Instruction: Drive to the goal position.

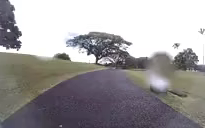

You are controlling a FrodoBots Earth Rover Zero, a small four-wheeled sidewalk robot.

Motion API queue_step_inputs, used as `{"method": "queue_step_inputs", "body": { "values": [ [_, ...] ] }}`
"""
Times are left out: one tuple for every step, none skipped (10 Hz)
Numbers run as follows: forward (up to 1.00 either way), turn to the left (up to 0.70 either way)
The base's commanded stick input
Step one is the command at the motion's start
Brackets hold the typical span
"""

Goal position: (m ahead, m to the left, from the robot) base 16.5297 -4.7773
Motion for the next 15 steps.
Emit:
{"method": "queue_step_inputs", "body": {
  "values": [
    [0.0,0.0],
    [0.85,0.0],
    [0.85,0.0],
    [0.85,0.0],
    [0.85,0.0],
    [0.85,0.0],
    [0.85,0.0],
    [0.85,0.0],
    [0.85,0.0],
    [0.85,0.0],
    [0.85,0.0],
    [0.85,0.0],
    [0.85,0.0],
    [0.85,0.0],
    [0.85,0.0]
  ]
}}
